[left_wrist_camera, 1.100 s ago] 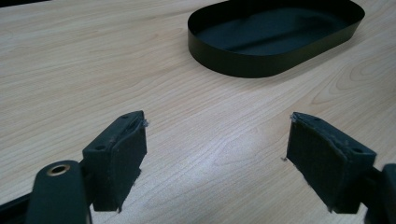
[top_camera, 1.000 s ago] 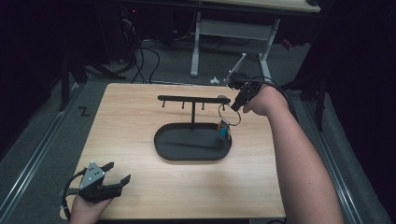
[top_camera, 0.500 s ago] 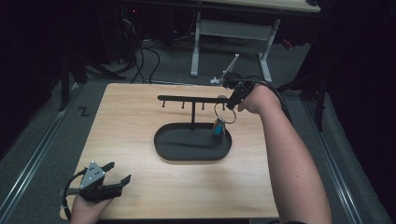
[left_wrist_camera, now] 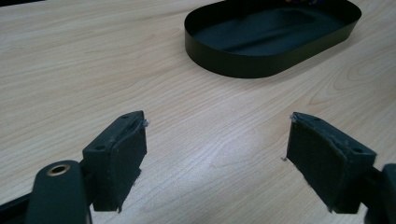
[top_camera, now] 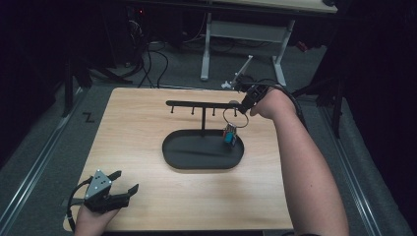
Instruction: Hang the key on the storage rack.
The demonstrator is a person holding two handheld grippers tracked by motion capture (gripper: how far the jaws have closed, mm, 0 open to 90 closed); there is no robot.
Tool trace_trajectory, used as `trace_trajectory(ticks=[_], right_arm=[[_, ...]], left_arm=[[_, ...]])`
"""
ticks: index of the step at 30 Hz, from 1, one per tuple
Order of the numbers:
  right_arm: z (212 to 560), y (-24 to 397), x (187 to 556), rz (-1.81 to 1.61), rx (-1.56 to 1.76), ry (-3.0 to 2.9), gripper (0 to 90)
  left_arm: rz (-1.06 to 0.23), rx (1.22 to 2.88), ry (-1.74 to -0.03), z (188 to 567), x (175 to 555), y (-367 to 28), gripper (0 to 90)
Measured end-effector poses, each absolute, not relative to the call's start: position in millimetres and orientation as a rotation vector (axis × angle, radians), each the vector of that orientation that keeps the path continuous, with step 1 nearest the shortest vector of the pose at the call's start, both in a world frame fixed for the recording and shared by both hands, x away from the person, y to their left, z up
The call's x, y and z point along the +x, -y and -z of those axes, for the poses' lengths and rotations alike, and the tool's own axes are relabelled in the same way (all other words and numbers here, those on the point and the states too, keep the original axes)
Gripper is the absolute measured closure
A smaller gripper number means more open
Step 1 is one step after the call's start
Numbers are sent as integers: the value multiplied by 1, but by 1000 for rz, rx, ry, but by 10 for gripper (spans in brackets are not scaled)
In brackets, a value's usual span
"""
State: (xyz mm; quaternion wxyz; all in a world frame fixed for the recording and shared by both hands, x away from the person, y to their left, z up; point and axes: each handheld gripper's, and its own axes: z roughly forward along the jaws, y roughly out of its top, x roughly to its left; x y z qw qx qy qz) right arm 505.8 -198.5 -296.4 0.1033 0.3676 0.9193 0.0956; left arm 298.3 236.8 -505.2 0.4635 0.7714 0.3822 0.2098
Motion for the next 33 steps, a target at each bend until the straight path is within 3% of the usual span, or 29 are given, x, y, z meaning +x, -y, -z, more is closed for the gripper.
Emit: trace_trajectory(ticks=[7,19,33], right_arm=[[289,200,498,-306,1086,-2681,830],[299,209,485,-346,1149,-2610,715],[317,218,482,-316,1229,-2595,721]], left_arm=[[-517,1898,-937,505,298,-237,205],[-514,1904,-935,505,298,-235,205],[-509,1914,-929,505,299,-232,205]])
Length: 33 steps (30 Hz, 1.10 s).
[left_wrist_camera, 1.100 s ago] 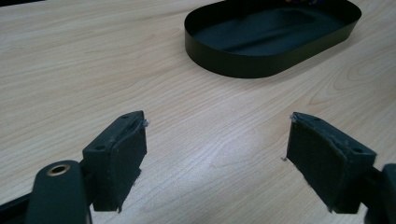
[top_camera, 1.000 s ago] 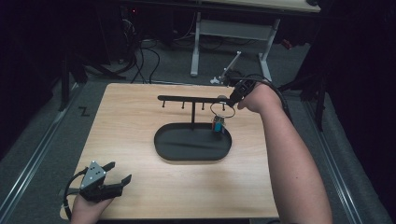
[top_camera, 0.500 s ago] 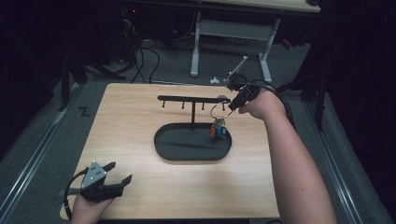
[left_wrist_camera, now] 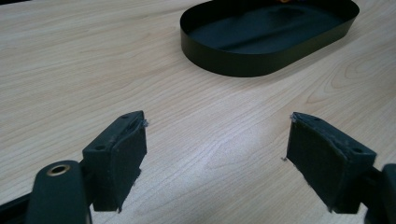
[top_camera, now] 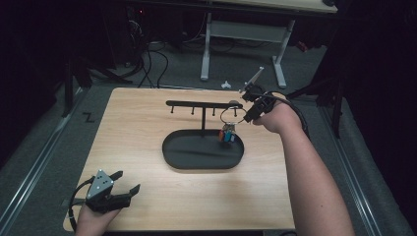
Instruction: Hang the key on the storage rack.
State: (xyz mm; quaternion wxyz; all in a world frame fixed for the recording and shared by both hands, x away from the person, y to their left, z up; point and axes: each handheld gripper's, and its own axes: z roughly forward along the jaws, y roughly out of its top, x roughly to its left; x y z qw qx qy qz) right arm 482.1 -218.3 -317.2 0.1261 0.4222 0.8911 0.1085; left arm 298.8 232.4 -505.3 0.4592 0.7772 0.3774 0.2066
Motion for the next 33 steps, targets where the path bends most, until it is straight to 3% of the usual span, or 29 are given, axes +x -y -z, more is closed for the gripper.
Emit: trace_trajectory(ticks=[20,33], right_arm=[[368,247,463,-360,1356,-2562,670],[399,275,422,-467,1454,-2398,625]], left_arm=[[-489,1928,-918,506,300,-228,213],[-483,1940,-903,507,303,-222,209]])
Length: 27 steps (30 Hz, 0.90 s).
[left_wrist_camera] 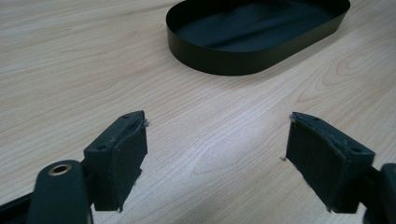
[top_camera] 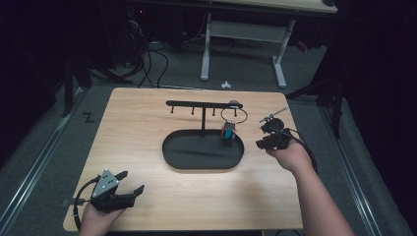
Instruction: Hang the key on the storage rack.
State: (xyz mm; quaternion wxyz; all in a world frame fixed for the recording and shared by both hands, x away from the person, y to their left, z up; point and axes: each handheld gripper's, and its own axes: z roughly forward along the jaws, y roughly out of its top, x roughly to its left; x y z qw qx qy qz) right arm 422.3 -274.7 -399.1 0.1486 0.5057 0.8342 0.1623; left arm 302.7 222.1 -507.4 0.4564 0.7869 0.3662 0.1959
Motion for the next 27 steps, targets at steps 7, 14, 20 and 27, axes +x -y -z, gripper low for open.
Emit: trace_trajectory(ticks=[7,14,20,27], right_arm=[[433,286,382,-628,1452,-2264,535],[467,288,341,-817,1424,-2110,442],[504,289,298,-1021,1418,-1908,292],[509,288,282,-983,1388,-1932,206]], left_arm=[[-466,1937,-912,508,307,-218,203],[-471,1937,-904,508,310,-213,203],[-472,1945,-901,509,311,-211,202],[-475,1949,-906,509,311,-209,203]])
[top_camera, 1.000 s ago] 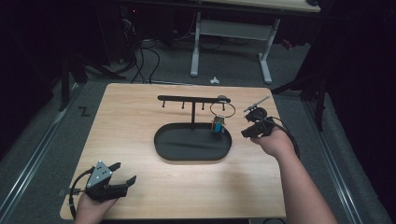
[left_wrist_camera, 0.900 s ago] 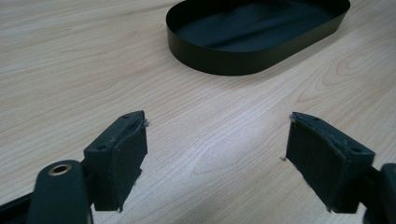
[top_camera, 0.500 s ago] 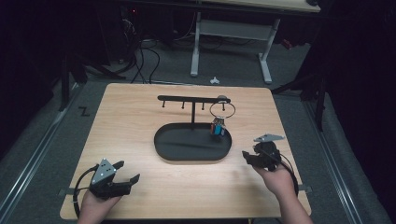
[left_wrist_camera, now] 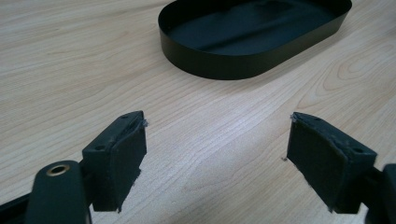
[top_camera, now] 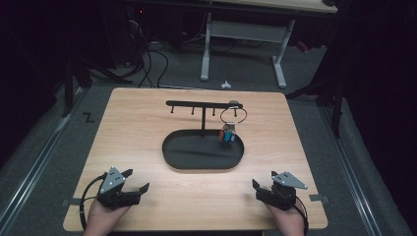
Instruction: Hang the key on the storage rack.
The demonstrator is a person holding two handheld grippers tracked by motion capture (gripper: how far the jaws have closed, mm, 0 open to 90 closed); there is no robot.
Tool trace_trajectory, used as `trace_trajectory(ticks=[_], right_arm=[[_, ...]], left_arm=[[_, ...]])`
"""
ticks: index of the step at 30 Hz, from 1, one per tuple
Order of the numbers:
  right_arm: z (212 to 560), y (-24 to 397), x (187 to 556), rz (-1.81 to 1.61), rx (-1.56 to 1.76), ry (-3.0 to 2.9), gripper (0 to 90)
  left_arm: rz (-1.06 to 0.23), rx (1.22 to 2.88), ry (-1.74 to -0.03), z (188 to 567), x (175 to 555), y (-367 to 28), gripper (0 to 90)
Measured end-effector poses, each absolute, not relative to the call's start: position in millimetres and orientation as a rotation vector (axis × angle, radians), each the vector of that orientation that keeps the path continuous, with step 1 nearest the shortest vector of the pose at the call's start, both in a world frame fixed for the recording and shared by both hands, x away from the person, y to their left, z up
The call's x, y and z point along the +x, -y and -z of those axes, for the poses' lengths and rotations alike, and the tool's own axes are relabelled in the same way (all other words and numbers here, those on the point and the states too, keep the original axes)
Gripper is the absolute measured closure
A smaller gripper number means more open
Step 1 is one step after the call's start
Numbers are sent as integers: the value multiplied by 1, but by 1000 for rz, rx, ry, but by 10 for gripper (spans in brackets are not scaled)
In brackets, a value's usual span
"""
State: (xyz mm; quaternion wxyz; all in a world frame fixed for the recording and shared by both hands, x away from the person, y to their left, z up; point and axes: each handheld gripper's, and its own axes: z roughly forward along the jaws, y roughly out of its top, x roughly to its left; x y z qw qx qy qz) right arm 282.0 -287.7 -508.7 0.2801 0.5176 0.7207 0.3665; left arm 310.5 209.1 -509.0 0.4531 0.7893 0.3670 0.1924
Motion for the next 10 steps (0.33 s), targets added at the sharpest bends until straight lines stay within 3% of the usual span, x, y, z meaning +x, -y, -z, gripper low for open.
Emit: trace_trajectory(ticks=[10], right_arm=[[511,285,288,-1023,1420,-1914,151]], left_arm=[[-490,1948,-890,508,308,-215,203]])
